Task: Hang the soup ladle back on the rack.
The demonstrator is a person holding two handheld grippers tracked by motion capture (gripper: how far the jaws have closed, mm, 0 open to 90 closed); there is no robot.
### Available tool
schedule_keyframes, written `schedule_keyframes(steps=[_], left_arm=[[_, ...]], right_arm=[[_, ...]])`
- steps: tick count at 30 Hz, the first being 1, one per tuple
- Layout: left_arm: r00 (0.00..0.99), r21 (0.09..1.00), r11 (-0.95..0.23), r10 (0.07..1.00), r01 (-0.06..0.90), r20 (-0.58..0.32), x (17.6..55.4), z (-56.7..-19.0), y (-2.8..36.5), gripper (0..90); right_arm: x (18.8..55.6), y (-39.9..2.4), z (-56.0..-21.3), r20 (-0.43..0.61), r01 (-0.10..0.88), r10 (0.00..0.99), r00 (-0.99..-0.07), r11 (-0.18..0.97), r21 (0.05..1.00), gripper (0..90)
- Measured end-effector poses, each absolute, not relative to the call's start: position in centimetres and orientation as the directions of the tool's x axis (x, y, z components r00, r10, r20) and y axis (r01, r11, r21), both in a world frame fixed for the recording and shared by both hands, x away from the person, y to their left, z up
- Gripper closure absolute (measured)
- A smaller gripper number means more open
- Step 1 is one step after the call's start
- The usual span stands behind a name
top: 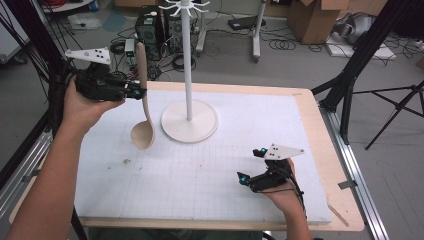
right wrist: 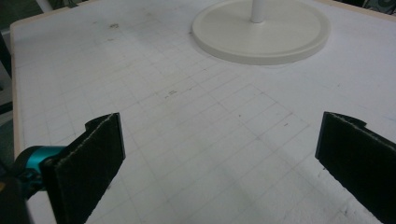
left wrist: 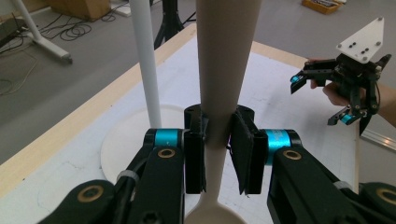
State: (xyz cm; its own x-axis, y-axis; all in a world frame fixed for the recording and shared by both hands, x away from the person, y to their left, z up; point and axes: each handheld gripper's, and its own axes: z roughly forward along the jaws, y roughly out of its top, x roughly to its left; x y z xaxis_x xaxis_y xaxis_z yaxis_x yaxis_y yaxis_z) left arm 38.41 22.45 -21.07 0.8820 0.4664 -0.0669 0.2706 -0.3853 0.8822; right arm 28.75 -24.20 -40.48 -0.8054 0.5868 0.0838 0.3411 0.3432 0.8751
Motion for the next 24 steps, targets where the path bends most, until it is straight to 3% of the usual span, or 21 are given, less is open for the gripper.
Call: schedule_keyframes(steps=[24], left_arm=[[0.889,0.874,-0.417,0.456,0.248,-0.035,40.8,-15.9,19.4,75.5]], right_arm=[[28.8,-24.3,-40.5,0.09,0.339,0.584,-0.807,0.332,0.881,0.2]])
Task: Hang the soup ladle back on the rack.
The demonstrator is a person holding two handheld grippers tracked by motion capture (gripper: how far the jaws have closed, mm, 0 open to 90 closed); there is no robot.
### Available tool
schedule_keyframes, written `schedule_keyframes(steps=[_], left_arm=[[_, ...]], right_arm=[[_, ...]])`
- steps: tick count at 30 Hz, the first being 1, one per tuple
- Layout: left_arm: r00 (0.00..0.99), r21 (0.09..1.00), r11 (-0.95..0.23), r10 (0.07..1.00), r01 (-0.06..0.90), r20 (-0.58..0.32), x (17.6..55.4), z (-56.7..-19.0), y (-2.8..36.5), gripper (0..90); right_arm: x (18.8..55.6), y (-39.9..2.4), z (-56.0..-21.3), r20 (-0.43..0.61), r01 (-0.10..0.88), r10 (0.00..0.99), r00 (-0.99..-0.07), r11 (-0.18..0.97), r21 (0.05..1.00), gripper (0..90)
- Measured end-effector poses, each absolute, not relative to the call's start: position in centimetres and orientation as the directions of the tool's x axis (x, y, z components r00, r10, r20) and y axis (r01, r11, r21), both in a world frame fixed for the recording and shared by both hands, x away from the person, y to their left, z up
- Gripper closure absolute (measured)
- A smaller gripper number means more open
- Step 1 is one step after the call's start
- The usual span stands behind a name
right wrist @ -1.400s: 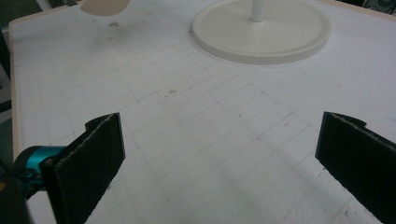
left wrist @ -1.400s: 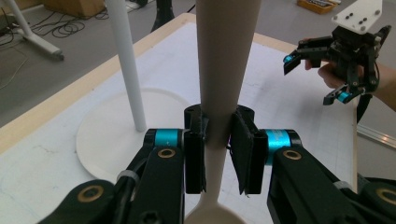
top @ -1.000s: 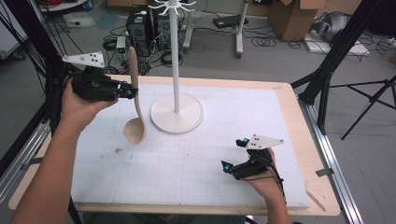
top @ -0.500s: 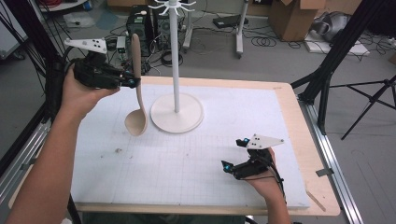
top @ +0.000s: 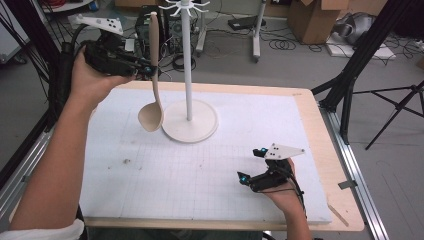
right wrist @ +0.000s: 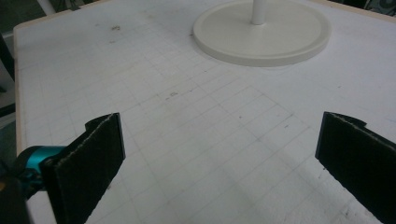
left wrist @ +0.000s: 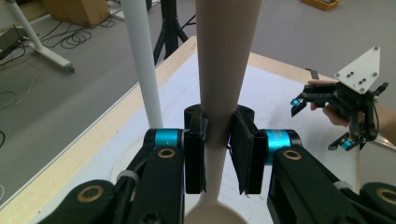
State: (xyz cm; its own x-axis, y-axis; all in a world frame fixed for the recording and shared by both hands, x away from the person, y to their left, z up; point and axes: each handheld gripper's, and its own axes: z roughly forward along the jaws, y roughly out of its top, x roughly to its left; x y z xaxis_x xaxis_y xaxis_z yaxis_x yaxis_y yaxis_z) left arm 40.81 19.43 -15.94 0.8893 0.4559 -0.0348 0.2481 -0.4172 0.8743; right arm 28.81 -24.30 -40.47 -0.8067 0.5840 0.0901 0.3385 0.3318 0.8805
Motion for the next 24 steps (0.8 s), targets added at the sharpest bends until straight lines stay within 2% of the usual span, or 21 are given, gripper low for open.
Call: schedule_keyframes(steps=[24], left_arm=[[0.865,0.829,-0.479,0.502,0.289,-0.011,42.7,-15.0,17.8,75.4]], right_arm=[[28.8,-24.2,-40.6,0.096,0.343,0.58,-0.809,0.333,0.878,0.2]])
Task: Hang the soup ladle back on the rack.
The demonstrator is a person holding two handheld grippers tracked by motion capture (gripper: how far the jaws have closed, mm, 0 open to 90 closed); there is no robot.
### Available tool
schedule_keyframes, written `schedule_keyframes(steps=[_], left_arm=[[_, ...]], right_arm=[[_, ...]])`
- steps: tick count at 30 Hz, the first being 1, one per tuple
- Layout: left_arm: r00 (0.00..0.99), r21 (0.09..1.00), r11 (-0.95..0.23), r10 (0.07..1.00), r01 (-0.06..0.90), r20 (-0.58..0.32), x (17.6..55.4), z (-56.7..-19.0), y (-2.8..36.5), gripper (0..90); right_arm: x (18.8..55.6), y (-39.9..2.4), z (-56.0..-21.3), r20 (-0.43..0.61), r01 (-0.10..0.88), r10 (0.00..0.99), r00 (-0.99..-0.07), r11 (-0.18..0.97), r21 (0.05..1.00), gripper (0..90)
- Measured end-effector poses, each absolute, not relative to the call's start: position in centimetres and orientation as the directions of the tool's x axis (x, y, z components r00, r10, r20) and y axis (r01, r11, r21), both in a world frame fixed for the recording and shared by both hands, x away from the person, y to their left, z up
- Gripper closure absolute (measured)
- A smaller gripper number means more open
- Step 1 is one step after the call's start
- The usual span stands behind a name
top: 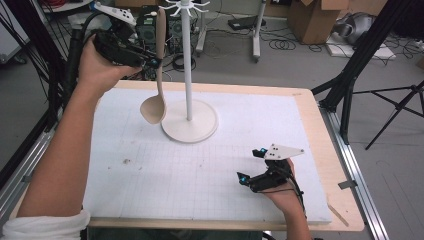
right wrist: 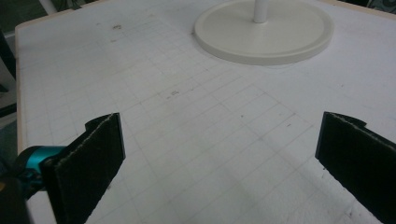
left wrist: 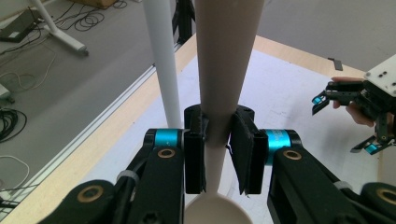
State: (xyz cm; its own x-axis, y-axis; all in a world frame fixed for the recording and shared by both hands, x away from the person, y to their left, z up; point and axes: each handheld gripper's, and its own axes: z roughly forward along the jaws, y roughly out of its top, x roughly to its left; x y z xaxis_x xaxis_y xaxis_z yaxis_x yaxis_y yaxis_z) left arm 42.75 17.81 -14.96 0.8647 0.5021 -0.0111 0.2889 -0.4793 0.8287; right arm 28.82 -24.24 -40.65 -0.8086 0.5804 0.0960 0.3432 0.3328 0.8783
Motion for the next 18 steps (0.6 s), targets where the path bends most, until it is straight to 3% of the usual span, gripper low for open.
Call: schedule_keyframes(steps=[18], left_arm=[[0.86,0.805,-0.509,0.511,0.305,-0.003,43.7,-15.1,16.5,75.4]], right_arm=[[28.8,-24.3,-40.6,0.097,0.341,0.58,-0.809,0.328,0.881,0.2]])
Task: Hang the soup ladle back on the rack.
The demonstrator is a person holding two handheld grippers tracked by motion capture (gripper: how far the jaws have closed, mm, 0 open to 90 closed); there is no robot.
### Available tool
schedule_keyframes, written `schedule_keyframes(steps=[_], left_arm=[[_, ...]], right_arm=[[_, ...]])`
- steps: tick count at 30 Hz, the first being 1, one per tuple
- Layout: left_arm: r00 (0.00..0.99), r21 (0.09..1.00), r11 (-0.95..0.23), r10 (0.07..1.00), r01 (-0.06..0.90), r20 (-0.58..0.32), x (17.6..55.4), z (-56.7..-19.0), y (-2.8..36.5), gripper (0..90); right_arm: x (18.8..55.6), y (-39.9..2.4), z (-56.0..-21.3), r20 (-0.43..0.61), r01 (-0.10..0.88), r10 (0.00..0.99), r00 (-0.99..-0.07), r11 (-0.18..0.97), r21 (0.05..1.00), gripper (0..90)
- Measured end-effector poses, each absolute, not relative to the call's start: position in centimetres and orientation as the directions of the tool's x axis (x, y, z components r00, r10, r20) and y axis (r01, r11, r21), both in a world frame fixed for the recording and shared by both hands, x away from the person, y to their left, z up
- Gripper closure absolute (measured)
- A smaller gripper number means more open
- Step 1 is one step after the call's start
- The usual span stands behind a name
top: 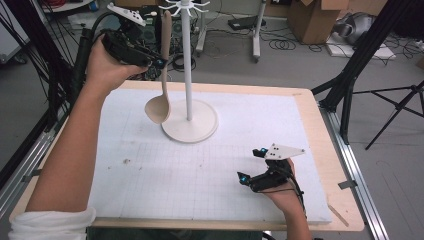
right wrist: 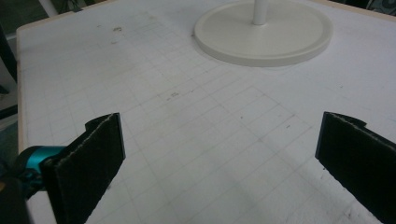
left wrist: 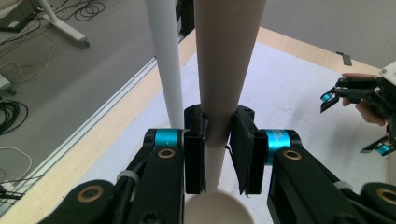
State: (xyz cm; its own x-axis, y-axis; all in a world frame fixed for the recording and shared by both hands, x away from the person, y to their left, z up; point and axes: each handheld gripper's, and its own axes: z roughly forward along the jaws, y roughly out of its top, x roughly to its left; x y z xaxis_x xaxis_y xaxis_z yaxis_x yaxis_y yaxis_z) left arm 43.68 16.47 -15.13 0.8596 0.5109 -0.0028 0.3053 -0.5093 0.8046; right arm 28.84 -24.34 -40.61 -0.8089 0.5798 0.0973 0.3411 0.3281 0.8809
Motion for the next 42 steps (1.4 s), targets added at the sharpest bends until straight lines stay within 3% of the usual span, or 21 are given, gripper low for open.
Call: schedule_keyframes(steps=[42], left_arm=[[0.837,0.722,-0.589,0.547,0.362,0.027,45.2,-14.5,14.3,75.1]], right_arm=[[28.8,-24.6,-40.5,0.103,0.337,0.576,-0.811,0.315,0.887,0.2]])
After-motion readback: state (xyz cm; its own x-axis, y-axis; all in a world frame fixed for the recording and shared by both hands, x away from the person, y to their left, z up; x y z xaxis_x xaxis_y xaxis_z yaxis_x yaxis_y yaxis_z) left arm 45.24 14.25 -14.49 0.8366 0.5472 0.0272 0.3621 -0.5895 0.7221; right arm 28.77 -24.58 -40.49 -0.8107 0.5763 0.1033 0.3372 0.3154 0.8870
